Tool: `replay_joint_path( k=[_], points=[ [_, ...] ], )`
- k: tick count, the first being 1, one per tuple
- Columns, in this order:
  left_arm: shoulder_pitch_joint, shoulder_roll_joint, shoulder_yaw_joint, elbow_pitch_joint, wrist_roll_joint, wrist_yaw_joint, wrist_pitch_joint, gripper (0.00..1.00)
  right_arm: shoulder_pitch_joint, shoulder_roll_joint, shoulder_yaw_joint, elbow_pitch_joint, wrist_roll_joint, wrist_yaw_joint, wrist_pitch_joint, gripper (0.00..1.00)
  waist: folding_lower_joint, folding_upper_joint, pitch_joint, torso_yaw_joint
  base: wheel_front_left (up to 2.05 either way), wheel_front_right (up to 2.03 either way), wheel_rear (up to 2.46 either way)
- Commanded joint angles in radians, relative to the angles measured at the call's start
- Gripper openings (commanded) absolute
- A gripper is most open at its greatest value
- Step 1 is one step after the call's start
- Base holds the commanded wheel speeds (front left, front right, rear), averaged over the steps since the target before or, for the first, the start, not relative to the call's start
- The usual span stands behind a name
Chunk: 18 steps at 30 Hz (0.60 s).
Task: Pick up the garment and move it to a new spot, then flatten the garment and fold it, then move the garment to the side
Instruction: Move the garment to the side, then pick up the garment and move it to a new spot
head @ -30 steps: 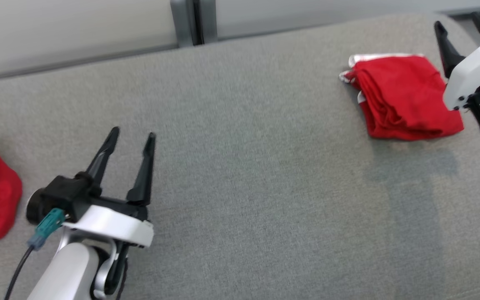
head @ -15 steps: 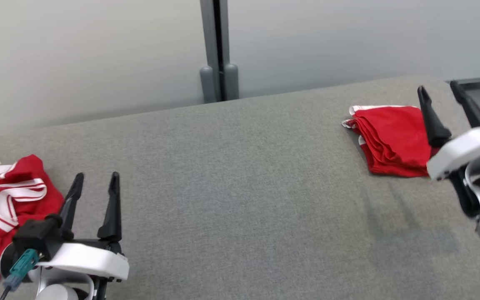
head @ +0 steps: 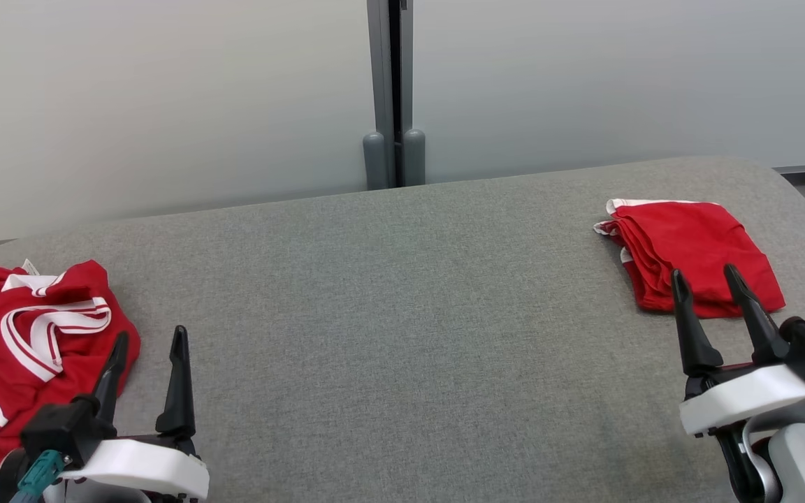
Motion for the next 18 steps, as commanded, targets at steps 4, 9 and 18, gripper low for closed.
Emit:
replay_joint_path(
  k=[4,9,18],
  points=[
    [0.009,-0.011,0.004,0.037,0.007,-0.013,-0.01,1.0,0.05,0.028,-0.038,-0.037,-0.036,0.0,0.01,1.0,0.0,-0.0001,-0.001,0.001,0.0,0.0,0.0],
    [-0.012,-0.019,0.008,0.064,0.013,-0.024,-0.016,1.0,0.049,0.044,-0.033,-0.059,-0.049,0.0,0.036,1.0,0.0,-0.0001,0.004,-0.004,0.0,0.0,0.0],
    [-0.028,-0.031,0.015,0.083,0.027,-0.038,-0.018,1.0,0.034,0.052,-0.022,-0.071,-0.045,0.0,0.054,1.0,0.0,-0.0001,0.006,0.0,0.0,0.0,0.0]
  ],
)
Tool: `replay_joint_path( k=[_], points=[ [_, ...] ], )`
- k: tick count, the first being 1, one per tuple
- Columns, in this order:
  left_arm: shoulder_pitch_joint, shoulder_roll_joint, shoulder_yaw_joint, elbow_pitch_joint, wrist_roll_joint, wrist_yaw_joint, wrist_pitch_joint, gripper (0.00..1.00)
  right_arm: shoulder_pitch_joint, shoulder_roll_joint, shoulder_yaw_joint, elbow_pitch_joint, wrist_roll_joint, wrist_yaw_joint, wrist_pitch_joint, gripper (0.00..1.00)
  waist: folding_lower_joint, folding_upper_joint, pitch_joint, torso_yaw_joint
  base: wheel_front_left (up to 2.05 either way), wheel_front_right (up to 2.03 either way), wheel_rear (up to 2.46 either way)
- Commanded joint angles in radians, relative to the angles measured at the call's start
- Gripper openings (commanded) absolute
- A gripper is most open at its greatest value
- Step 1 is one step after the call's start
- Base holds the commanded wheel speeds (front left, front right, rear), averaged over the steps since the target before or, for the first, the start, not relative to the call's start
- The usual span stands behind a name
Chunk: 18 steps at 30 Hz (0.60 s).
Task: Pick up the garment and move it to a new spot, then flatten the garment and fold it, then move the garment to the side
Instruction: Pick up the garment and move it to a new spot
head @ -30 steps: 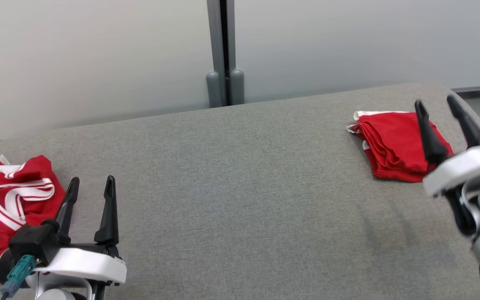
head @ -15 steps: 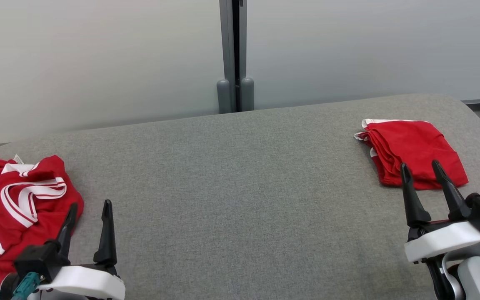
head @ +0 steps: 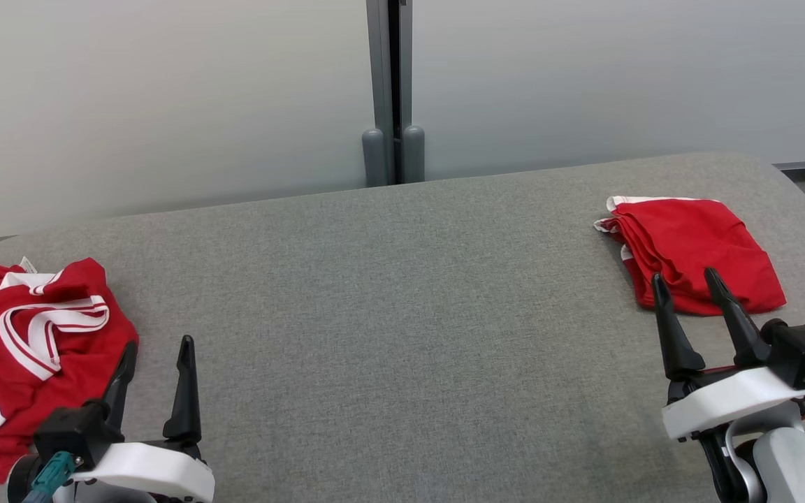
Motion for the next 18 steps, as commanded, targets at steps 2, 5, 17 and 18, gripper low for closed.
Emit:
replay_joint_path(
  k=[2,5,17,18],
  points=[
    [-0.019,0.001,0.007,0.004,0.006,-0.007,-0.006,1.0,-0.004,0.004,0.006,-0.001,0.0,0.0,0.004,1.0,0.0,0.0,0.0,0.007,0.0,0.0,0.0],
    [-0.021,0.002,0.007,0.007,0.008,-0.01,-0.006,1.0,0.001,0.009,0.007,-0.001,0.0,0.0,0.004,1.0,0.0,0.0,0.0,0.018,0.0,0.0,0.0],
    [-0.024,0.014,0.022,0.017,0.008,0.002,-0.005,1.0,0.024,0.048,0.031,0.005,0.008,0.0,-0.01,1.0,0.0,0.0,0.008,0.214,0.0,0.0,0.0],
    [-0.023,0.014,0.021,0.016,0.008,0.002,-0.005,1.0,0.029,0.05,0.03,0.007,0.008,0.0,-0.013,1.0,0.0,0.0,0.007,0.239,0.0,0.0,0.0]
  ],
)
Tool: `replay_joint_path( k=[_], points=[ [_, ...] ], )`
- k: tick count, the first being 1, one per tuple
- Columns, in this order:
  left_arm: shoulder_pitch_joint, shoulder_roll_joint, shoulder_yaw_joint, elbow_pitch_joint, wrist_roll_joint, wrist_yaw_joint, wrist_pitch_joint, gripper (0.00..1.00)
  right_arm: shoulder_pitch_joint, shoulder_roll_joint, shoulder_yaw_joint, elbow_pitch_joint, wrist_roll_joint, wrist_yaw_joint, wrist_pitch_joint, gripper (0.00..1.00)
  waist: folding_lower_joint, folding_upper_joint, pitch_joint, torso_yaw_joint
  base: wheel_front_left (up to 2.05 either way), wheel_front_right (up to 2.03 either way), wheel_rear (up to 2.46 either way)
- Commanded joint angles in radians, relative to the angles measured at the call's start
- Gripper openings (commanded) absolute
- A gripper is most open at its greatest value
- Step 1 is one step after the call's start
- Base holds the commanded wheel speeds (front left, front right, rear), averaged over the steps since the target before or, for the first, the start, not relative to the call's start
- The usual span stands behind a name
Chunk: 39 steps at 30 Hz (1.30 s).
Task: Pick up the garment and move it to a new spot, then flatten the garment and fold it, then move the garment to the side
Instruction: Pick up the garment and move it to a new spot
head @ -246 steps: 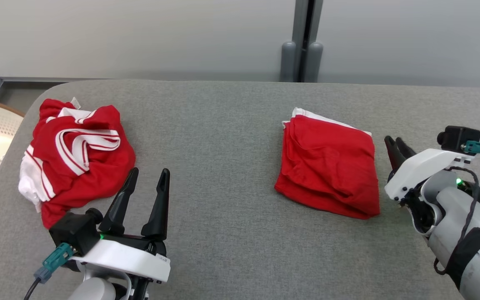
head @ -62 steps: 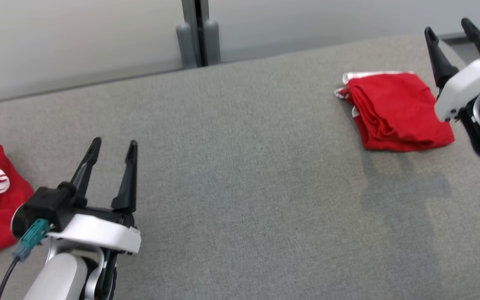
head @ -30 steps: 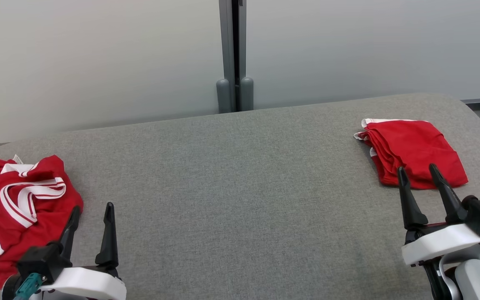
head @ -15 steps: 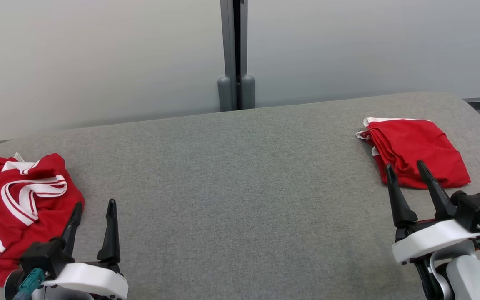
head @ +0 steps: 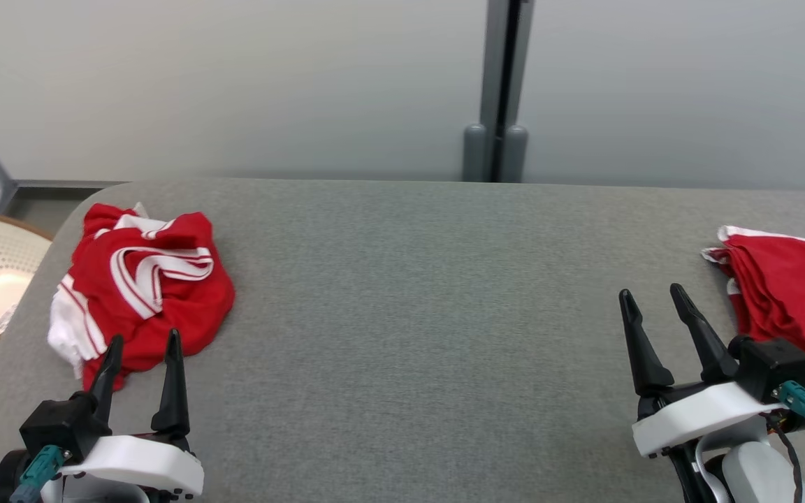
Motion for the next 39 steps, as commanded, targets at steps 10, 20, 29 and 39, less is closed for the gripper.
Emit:
replay_joint_path(
  k=[10,20,29,39],
  points=[
    [0.02,0.021,0.027,-0.004,-0.008,0.027,0.0,1.0,0.005,0.029,0.057,0.014,0.017,0.0,-0.018,1.0,0.0,0.0,-0.009,0.241,0.0,0.0,0.0],
    [0.039,0.033,0.033,-0.026,-0.014,0.041,0.008,1.0,-0.009,0.033,0.099,0.024,0.027,0.0,-0.025,1.0,0.0,0.0,-0.008,0.303,0.0,0.0,0.0],
    [-0.026,0.07,0.024,-0.08,-0.031,0.031,0.105,1.0,-0.03,0.019,0.096,0.015,0.016,0.0,-0.021,1.0,0.0,0.0,0.016,0.266,0.0,0.0,0.0],
    [-0.256,0.167,0.0,-0.019,-0.12,-0.044,0.459,1.0,-0.08,0.004,0.098,-0.025,-0.003,0.0,0.008,1.0,0.0,0.0,0.102,0.157,0.0,0.0,0.0]
  ],
)
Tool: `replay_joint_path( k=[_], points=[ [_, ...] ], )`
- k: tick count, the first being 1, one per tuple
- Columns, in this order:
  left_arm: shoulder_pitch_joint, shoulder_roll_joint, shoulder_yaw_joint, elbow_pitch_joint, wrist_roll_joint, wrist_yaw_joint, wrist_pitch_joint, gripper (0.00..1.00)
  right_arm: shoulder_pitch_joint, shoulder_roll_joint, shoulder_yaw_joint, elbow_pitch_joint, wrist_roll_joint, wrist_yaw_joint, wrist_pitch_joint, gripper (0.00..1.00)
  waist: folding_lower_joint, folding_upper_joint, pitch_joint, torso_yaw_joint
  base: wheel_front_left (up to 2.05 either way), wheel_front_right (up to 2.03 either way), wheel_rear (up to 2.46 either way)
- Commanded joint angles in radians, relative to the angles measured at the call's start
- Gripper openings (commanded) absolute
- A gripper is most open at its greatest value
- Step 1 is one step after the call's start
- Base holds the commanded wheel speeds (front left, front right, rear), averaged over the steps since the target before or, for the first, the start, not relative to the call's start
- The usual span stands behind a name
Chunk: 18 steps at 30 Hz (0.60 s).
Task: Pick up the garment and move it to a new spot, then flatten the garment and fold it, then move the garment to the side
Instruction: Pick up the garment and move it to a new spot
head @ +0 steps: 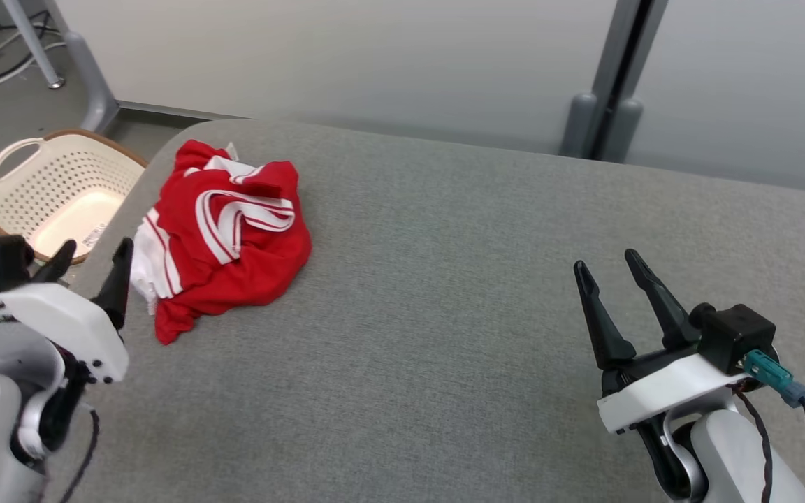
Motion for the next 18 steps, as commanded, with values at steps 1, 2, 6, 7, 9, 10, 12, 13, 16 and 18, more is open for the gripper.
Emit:
replay_joint_path(
  k=[1,2,6,7,9,10,12,13,16,18],
  points=[
    [-0.048,0.023,0.001,0.02,-0.008,-0.014,0.039,1.0,-0.015,-0.007,0.0,-0.012,-0.008,0.0,0.004,1.0,0.0,0.0,0.05,-0.056,0.0,0.0,0.0],
    [-0.078,0.036,0.004,0.038,-0.015,-0.015,0.066,1.0,-0.02,-0.01,-0.001,-0.016,-0.009,0.0,0.007,1.0,0.0,0.0,0.066,-0.073,0.0,0.0,0.0],
    [-0.182,0.064,0.041,0.132,-0.062,-0.03,0.133,1.0,-0.045,-0.022,0.018,-0.045,-0.01,0.0,0.012,1.0,0.0,0.0,0.131,-0.148,0.0,0.0,0.0],
    [-0.21,0.069,0.045,0.157,-0.073,-0.039,0.148,1.0,-0.051,-0.027,0.022,-0.051,-0.009,0.0,0.01,1.0,0.0,0.0,0.147,-0.164,0.0,0.0,0.0],
    [-0.256,0.078,0.054,0.213,-0.105,-0.067,0.181,1.0,-0.065,-0.033,0.033,-0.061,-0.005,0.0,0.009,1.0,0.0,0.0,0.176,-0.198,0.0,0.0,0.0],
    [-0.272,0.089,0.054,0.242,-0.113,-0.081,0.2,1.0,-0.074,-0.033,0.042,-0.066,-0.003,0.0,0.009,1.0,0.0,0.0,0.19,-0.217,0.0,0.0,0.0],
    [-0.3,0.1,0.061,0.303,-0.138,-0.106,0.23,1.0,-0.088,-0.033,0.057,-0.071,0.0,0.0,0.007,1.0,0.0,0.0,0.212,-0.253,0.0,0.0,0.0],
    [-0.313,0.103,0.06,0.33,-0.147,-0.119,0.242,1.0,-0.094,-0.034,0.061,-0.071,0.0,0.0,0.004,1.0,0.0,0.0,0.221,-0.269,0.0,0.0,0.0],
    [-0.335,0.12,0.066,0.417,-0.173,-0.14,0.282,1.0,-0.116,-0.03,0.077,-0.074,0.003,0.0,-0.001,1.0,0.0,0.0,0.244,-0.32,0.0,0.0,0.0],
    [-0.335,0.132,0.063,0.476,-0.184,-0.149,0.319,1.0,-0.124,-0.03,0.084,-0.073,0.007,0.0,-0.005,1.0,0.0,0.0,0.252,-0.35,0.0,0.0,0.0]
  ],
)
